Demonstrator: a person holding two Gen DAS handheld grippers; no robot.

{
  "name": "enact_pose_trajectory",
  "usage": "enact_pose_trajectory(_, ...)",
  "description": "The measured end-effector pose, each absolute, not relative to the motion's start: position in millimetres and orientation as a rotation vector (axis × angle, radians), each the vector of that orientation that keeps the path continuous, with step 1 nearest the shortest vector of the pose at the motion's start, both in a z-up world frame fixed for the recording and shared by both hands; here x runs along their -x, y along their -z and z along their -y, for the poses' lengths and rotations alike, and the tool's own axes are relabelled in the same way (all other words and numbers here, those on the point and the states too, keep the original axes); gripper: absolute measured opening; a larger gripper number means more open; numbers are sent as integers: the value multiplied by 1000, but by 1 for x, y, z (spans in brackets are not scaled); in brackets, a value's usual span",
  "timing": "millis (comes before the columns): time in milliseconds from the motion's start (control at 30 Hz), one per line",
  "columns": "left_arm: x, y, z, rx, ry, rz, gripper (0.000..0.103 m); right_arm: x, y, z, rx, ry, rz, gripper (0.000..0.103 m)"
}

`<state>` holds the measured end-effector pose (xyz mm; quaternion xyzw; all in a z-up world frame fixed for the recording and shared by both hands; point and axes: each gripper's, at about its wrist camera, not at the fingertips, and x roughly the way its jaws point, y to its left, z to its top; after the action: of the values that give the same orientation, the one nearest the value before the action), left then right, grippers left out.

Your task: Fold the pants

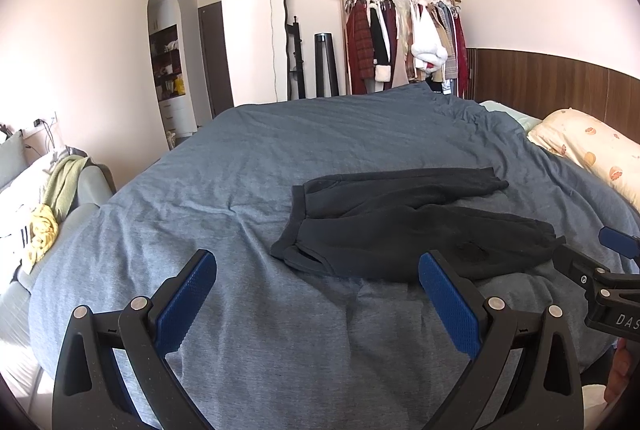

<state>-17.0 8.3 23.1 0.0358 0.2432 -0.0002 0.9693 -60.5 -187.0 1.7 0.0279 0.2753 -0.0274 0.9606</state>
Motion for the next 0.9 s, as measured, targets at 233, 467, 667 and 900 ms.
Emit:
enact_pose_trajectory(233,17,-19,-14,-74,-12,-494,103,59,-7,178,-51,53,-566,103)
enact_pose_trajectory(467,8,-8,-22,-66,-23,-520,103,50,6,174,-32,38,-597,103)
enact_pose_trajectory(667,-5,3,-31,-56,-38,-551,103,37,13,170,-20,21,-628,103)
enact_pose_trajectory(900,-30,18,-36,-64,-48,-587,103,14,28,162,-20,-1,-664,103)
